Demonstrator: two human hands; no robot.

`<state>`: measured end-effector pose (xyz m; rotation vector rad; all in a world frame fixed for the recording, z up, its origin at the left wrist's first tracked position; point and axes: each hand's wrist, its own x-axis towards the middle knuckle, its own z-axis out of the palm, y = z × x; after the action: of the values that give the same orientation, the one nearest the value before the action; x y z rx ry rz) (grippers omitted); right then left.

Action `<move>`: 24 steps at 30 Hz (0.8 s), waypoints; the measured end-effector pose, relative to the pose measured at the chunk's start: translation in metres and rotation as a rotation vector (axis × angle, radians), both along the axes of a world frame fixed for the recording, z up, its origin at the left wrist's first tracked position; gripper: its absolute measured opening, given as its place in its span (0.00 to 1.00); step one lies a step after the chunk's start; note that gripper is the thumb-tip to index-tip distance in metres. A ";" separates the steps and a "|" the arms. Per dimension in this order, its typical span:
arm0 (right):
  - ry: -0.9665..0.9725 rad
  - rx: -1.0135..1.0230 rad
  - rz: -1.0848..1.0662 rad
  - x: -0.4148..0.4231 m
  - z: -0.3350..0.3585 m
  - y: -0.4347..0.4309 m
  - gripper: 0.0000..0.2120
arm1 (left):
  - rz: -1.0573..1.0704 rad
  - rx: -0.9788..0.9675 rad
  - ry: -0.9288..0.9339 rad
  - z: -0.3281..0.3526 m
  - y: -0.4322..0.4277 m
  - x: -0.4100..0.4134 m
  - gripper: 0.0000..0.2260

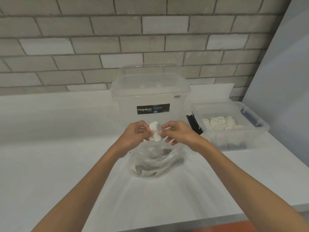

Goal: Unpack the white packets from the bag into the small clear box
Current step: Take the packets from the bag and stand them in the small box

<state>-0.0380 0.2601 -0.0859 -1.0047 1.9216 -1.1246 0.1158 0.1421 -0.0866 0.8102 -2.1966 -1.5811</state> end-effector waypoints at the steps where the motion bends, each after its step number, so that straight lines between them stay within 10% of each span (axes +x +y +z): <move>1: -0.014 -0.015 0.008 0.003 -0.001 -0.002 0.12 | 0.001 0.013 0.012 0.000 0.001 0.000 0.06; 24: -0.417 -0.234 -0.209 0.005 0.007 0.000 0.04 | 0.034 0.142 0.159 0.027 -0.012 0.006 0.04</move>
<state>-0.0331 0.2596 -0.0787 -0.6274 1.6069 -1.5690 0.1222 0.1304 -0.0600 0.7294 -1.9686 -1.7366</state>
